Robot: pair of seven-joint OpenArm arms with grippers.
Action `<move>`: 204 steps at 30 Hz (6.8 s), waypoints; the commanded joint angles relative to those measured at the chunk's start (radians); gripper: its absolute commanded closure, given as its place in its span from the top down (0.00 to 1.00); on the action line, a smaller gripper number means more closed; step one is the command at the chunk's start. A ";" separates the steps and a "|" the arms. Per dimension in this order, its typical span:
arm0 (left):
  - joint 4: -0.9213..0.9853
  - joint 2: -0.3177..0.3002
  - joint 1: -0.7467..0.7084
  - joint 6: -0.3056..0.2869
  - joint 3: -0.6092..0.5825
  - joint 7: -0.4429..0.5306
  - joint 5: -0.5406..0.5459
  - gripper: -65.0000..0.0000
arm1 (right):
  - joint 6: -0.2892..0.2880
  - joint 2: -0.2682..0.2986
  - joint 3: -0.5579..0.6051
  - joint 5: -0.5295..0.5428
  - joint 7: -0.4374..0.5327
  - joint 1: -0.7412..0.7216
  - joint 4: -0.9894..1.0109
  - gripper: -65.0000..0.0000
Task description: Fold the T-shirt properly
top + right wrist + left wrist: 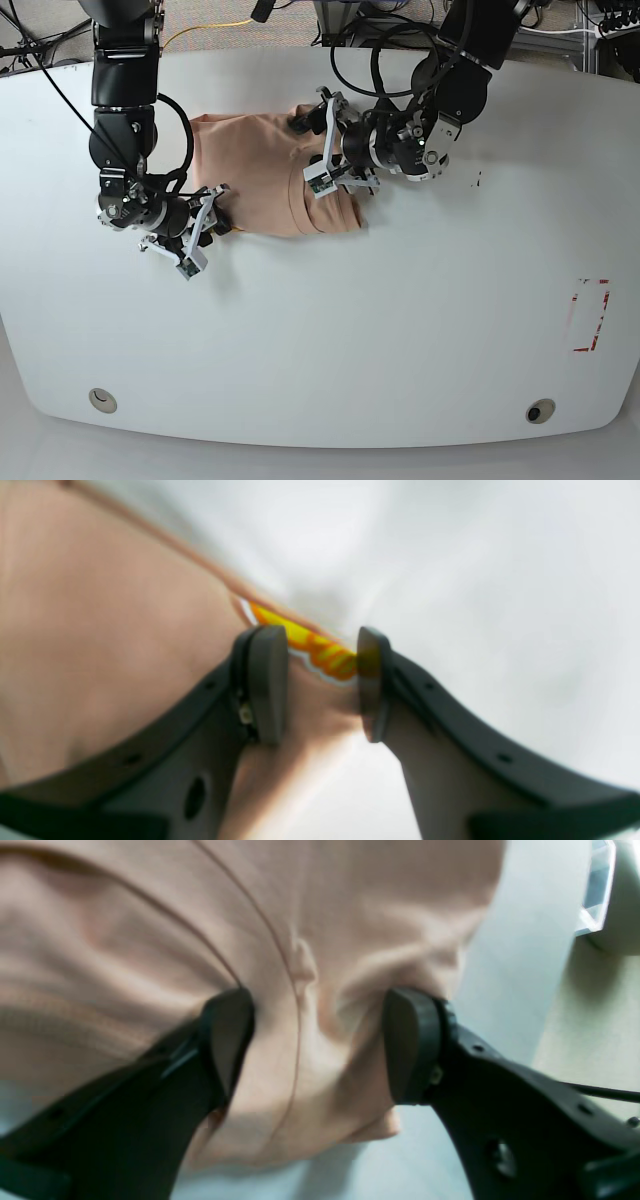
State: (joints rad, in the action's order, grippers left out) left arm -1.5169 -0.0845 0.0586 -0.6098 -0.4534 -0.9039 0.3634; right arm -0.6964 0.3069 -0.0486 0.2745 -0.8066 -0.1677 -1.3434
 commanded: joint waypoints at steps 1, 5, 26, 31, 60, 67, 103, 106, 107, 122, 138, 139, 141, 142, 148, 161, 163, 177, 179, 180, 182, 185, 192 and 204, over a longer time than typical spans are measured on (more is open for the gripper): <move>-0.004 -0.022 0.031 0.012 0.003 -0.022 -0.027 0.59 | -0.002 0.011 -0.006 0.006 0.013 0.013 -0.044 0.33; 0.017 -0.053 0.093 0.012 0.002 -0.022 -0.030 0.59 | -0.002 0.008 -0.006 0.009 0.005 0.078 -0.141 0.33; 0.034 -0.211 0.309 -0.088 0.075 -0.027 -0.028 0.59 | -0.002 -0.260 0.031 0.007 -0.089 0.303 -0.399 0.33; -0.089 -0.206 0.287 -0.088 0.147 -0.122 -0.028 0.59 | -0.002 -0.314 0.145 0.006 -0.087 0.302 -0.368 0.33; 0.108 -0.036 -0.064 0.166 0.230 0.302 -0.217 0.60 | -0.002 -0.211 -0.241 0.179 -0.224 0.303 -0.572 0.33; 0.215 -0.107 -0.052 0.161 0.423 0.348 -0.214 0.60 | -0.002 -0.170 -0.303 0.266 -0.231 0.305 -0.574 0.33; 0.576 -0.676 -0.099 -0.088 0.960 0.546 -0.211 0.60 | -0.002 -0.148 -0.297 0.271 -0.230 0.346 -0.609 0.33; 0.399 -0.659 -0.104 -0.088 0.980 0.427 -0.211 0.60 | -0.002 -0.147 -0.300 0.262 -0.224 0.343 -0.609 0.33; 0.336 -0.637 -0.107 -0.088 0.987 0.381 -0.212 0.59 | -0.002 -0.143 -0.302 0.262 -0.214 0.334 -0.608 0.33; -0.119 -0.143 -0.190 0.047 0.974 0.701 -0.455 0.59 | -0.002 -0.200 -0.303 -0.327 0.482 0.362 -0.466 0.34; -0.261 0.188 -0.645 0.173 0.967 1.115 -0.473 0.59 | 0.002 -0.205 -0.406 -0.237 0.907 0.724 -0.368 0.34; -0.277 0.206 -0.696 0.173 0.967 1.116 -0.473 0.59 | 0.002 -0.203 -0.406 -0.209 0.907 0.768 -0.374 0.34; -0.296 0.236 -0.777 0.173 0.967 1.116 -0.473 0.59 | 0.002 -0.202 -0.406 -0.162 0.915 0.847 -0.377 0.33; -0.304 0.242 -0.827 0.173 0.967 1.116 -0.473 0.59 | 0.002 -0.202 -0.406 -0.133 0.933 0.888 -0.377 0.33; -0.328 0.242 -1.064 0.173 0.954 1.119 -0.429 0.59 | 0.002 -0.211 -0.400 -0.060 1.028 1.098 -0.384 0.33; 0.103 0.098 -1.140 0.173 0.858 1.123 -0.246 0.54 | 0.010 -0.266 -0.261 -0.071 1.191 1.284 -0.097 0.33; 0.230 0.061 -1.077 0.173 0.830 1.123 -0.248 0.48 | 0.036 -0.266 -0.228 -0.074 1.209 1.258 -0.023 0.33; 1.064 -0.080 -0.598 0.210 0.588 1.198 -0.249 0.44 | 0.289 -0.242 -0.127 -0.257 1.243 0.877 0.575 0.33; 1.142 -0.082 -0.538 0.229 0.554 1.196 -0.249 0.44 | 0.300 -0.237 -0.127 -0.257 1.242 0.816 0.660 0.33; 1.194 -0.084 -0.497 0.238 0.526 1.196 -0.249 0.44 | 0.301 -0.226 -0.127 -0.254 1.242 0.776 0.706 0.34; 1.280 -0.088 -0.429 0.259 0.477 1.195 -0.249 0.44 | 0.310 -0.216 -0.127 -0.254 1.228 0.719 0.779 0.34; 1.421 -0.084 -0.317 0.311 0.400 1.195 -0.249 0.44 | 0.320 -0.197 -0.127 -0.255 1.186 0.632 0.885 0.34; 1.517 -0.051 -0.181 0.414 0.313 1.130 -0.246 0.43 | 0.320 -0.163 -0.127 -0.255 1.100 0.506 0.987 0.34; 1.395 -0.042 -0.177 0.466 0.311 0.954 -0.243 0.44 | 0.320 -0.151 -0.124 -0.257 0.953 0.435 0.994 0.34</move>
State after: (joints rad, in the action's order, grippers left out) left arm -0.1181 -0.1207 -0.1139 -0.1486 -0.1398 0.0521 0.1177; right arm -0.3695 0.1471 -0.1722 0.0216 0.1455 0.2600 -0.3504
